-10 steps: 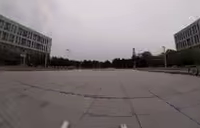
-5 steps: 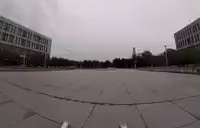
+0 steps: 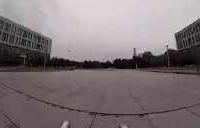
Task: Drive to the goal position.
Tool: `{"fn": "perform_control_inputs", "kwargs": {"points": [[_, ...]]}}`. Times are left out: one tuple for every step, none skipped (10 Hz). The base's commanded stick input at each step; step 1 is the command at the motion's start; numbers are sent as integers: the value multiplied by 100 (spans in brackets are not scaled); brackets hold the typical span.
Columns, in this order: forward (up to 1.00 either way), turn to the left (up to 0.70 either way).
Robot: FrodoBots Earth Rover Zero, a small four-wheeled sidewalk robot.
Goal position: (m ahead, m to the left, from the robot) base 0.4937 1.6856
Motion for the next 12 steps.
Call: {"fn": "perform_control_inputs", "kwargs": {"points": [[70, 0], [70, 0], [70, 0], [70, -2], [70, -2], [70, -1], [70, 0], [70, 0], [70, 0], [70, 0], [70, 0], [70, 0]]}}
